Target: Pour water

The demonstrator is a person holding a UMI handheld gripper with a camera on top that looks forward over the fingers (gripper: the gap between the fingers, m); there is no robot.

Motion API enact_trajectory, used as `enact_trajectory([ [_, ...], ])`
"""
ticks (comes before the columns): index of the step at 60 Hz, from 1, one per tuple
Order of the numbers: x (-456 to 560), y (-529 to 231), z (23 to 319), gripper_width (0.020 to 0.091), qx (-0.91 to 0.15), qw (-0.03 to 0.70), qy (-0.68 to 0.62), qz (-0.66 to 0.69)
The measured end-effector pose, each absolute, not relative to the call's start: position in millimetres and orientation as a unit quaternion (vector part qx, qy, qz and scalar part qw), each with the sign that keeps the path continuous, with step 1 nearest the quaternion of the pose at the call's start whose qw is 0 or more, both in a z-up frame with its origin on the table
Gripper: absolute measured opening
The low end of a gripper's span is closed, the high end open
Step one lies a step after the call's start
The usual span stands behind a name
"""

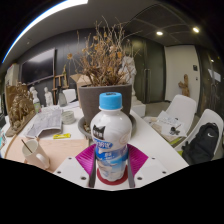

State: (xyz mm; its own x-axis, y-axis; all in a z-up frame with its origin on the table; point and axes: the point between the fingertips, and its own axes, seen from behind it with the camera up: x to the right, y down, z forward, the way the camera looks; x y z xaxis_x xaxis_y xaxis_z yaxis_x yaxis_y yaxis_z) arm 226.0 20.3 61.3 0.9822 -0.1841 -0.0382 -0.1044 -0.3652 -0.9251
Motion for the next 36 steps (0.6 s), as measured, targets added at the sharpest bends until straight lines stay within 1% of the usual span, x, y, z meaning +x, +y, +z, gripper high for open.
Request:
enact_trajectory([
  [5, 225.7, 20.4, 60.1, 0.0516, -0.827, 0.555, 0.086, -0.034],
  [6, 225.4, 19.0, 59.2, 0.0543, -0.829, 0.552, 0.087, -0.033],
  [7, 224.8, 17.4, 57.9, 0.0591, -0.832, 0.547, 0.09, -0.032],
  [8, 224.2, 15.2, 56.4, 0.0665, -0.835, 0.542, 0.093, -0.03],
  [10, 223.4, 10.5, 55.4, 0.0842, -0.84, 0.533, 0.101, -0.027],
  [11, 226.4, 9.9, 54.8, 0.0871, -0.841, 0.53, 0.105, -0.026],
  [12, 225.6, 6.3, 56.4, 0.0846, -0.843, 0.526, 0.109, -0.026],
  [13, 224.2, 3.0, 58.6, 0.0837, -0.843, 0.524, 0.114, -0.026],
  [16, 222.0, -7.8, 67.2, 0.0854, -0.845, 0.52, 0.124, -0.027],
  [22, 204.9, -39.1, 91.5, 0.0851, -0.85, 0.508, 0.135, -0.031],
  [36, 119.6, -148.4, 163.2, 0.0856, -0.866, 0.483, 0.119, -0.05],
])
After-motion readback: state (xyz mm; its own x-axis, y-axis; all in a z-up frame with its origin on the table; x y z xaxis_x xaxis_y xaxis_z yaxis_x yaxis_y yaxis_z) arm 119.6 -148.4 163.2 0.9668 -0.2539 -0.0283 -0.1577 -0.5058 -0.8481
